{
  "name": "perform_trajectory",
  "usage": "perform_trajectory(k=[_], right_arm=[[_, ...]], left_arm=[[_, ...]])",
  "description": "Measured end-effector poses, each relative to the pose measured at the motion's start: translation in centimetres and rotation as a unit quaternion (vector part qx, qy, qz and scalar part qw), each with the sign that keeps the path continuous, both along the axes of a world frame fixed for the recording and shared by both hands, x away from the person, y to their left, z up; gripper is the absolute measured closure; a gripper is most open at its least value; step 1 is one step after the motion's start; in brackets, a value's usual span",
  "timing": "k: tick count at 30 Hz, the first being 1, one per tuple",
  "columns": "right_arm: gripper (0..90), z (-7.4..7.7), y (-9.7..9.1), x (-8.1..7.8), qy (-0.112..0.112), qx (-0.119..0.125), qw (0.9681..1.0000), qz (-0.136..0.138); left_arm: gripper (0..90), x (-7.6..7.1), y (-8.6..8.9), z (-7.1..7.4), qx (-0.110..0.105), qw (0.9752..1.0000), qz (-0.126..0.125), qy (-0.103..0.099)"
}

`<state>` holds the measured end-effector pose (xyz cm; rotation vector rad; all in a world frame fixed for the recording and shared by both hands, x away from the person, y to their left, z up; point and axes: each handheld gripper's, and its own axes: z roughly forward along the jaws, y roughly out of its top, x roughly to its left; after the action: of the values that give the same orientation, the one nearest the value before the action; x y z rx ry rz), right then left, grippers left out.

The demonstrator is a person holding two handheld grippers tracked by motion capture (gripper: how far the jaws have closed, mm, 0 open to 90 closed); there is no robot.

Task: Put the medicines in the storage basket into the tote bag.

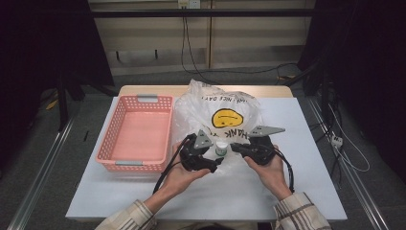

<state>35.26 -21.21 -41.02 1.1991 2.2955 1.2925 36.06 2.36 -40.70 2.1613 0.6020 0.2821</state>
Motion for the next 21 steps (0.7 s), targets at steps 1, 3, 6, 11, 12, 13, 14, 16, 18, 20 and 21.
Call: perform_trajectory(k=[1, 3, 6, 11, 12, 13, 14, 16, 18, 20, 21], right_arm=[[90.0, 0.0, 0.0, 0.0, 0.001, -0.002, 1.0, 0.001], [90.0, -0.1, -0.1, -0.1, 0.001, -0.003, 1.0, 0.0], [90.0, -0.2, -0.1, -0.3, 0.001, -0.008, 1.0, 0.003], [84.0, -0.3, 0.0, -0.7, 0.005, -0.016, 0.9998, 0.009], [82.5, -0.3, 0.0, -0.8, 0.006, -0.017, 0.9998, 0.009], [80.5, -0.4, 0.0, -0.9, 0.005, -0.017, 0.9998, 0.008], [77.6, -0.4, -0.1, -1.0, 0.007, -0.016, 0.9998, 0.007], [71.6, -0.3, -0.3, -1.2, 0.005, -0.014, 0.9999, -0.006], [63.4, 0.0, -0.5, -1.5, 0.001, -0.005, 0.9999, -0.011], [57.1, 0.4, -0.6, -1.9, -0.009, -0.005, 0.9998, -0.018], [54.5, 0.6, -0.7, -2.1, -0.012, -0.002, 0.9998, -0.016]], left_arm=[[26.2, -0.2, 0.4, 0.2, 0.001, 1.0, -0.001, -0.001], [26.1, -0.7, 1.1, 0.5, -0.003, 1.0, 0.001, -0.007], [25.6, -1.7, 2.3, 1.0, -0.006, 0.9998, -0.002, -0.018], [26.9, -3.1, 4.5, 1.5, -0.023, 0.9992, 0.004, -0.032], [26.8, -3.2, 4.9, 1.6, -0.026, 0.9989, 0.008, -0.038], [26.7, -3.4, 5.3, 1.7, -0.028, 0.9989, 0.007, -0.037], [26.6, -3.5, 5.6, 1.7, -0.024, 0.999, 0.006, -0.037], [25.8, -3.9, 6.2, 1.6, -0.023, 0.999, 0.003, -0.037], [25.6, -4.3, 6.9, 1.5, -0.023, 0.999, 0.007, -0.039], [24.5, -4.6, 7.6, 1.3, -0.022, 0.999, 0.011, -0.039], [23.8, -4.7, 7.9, 1.1, -0.019, 0.999, 0.014, -0.037]])
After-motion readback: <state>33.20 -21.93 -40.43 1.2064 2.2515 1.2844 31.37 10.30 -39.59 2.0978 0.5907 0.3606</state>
